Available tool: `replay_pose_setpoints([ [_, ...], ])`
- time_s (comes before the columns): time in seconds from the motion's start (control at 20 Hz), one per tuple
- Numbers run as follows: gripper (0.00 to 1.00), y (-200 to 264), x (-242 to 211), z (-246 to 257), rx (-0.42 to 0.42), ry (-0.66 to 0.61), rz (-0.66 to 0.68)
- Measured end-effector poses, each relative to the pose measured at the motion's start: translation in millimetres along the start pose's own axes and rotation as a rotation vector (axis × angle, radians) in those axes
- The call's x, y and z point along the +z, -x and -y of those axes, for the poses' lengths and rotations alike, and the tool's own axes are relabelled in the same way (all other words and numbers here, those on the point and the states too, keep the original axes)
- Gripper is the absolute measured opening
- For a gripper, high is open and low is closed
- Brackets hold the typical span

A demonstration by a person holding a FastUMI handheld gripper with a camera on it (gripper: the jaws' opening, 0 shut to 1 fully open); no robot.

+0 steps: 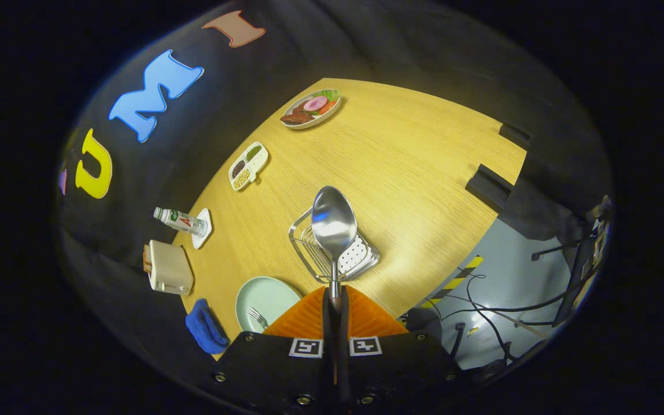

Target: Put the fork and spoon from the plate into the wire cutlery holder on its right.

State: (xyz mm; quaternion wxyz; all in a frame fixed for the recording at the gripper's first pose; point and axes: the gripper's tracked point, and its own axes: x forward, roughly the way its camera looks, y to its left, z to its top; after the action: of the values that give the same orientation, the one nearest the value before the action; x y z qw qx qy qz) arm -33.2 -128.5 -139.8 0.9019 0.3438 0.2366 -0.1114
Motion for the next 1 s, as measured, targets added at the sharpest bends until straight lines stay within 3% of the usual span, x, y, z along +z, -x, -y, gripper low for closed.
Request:
replay_pose_setpoints([
  [0.55, 0.02, 11.8, -25.3, 50.9, -0.041, 0.048, -0.182],
  [1.0, 0.03, 7.7, -6.7, 33.6, -0.024, 0.267, -0.287],
])
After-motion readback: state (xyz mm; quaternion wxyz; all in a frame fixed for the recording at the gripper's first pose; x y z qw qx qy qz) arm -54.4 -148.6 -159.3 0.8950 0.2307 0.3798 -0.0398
